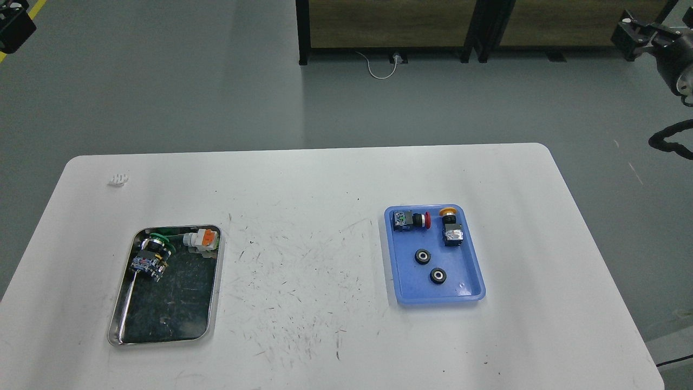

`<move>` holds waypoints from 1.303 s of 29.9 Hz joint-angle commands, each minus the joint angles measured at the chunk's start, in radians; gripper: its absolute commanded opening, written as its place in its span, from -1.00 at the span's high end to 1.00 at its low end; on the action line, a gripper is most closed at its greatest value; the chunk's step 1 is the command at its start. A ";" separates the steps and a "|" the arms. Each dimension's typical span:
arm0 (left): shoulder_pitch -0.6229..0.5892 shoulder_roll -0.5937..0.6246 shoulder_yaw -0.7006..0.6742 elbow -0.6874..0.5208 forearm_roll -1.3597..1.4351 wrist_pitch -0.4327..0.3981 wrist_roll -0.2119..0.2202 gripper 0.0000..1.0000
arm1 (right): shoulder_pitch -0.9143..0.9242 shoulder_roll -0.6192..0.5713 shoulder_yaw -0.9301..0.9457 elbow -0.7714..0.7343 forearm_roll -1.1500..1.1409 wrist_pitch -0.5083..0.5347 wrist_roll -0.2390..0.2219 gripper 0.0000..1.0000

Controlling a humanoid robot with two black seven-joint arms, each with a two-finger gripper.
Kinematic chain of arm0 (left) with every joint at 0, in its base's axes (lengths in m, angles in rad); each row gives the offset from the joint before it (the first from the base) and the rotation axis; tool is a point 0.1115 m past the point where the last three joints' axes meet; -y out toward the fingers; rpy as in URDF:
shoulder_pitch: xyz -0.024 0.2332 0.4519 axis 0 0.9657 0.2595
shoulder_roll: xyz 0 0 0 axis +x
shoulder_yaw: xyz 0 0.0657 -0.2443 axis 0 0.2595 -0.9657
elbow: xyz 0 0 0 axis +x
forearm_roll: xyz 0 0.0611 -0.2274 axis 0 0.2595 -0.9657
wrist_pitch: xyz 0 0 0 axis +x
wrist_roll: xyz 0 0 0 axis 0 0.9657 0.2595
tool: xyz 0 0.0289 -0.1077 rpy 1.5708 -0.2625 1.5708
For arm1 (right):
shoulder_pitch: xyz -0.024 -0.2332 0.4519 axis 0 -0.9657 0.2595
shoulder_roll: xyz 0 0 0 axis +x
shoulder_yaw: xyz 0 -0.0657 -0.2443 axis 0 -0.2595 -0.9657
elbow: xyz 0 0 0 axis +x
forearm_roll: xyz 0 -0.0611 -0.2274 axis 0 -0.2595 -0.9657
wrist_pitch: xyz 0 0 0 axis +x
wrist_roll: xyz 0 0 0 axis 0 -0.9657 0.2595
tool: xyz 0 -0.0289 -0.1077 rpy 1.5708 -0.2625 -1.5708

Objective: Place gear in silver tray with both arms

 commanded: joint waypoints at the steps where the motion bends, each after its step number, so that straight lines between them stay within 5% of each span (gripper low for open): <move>1: -0.001 0.001 0.009 -0.005 0.000 -0.003 0.004 -0.98 | 0.001 0.002 -0.004 -0.008 0.000 -0.002 0.000 -1.00; 9: -0.033 0.005 0.021 -0.008 -0.002 -0.011 0.061 -0.98 | -0.002 -0.002 -0.036 0.007 -0.009 0.058 0.000 -0.99; 17: -0.081 -0.001 0.031 0.037 0.001 -0.137 0.093 -0.98 | -0.008 0.017 -0.046 0.015 -0.009 0.078 -0.012 -0.99; 26: -0.067 -0.041 0.011 0.124 -0.006 -0.199 -0.009 -0.98 | -0.015 0.064 -0.154 0.060 -0.012 0.242 0.014 -1.00; 31: -0.066 -0.061 0.031 0.126 0.005 -0.192 -0.023 -0.98 | -0.034 0.069 -0.251 0.151 -0.011 0.317 0.011 -1.00; 39: -0.061 -0.102 0.064 0.127 0.005 0.001 -0.034 -0.97 | -0.133 0.104 -0.345 0.240 -0.037 0.457 0.014 -0.99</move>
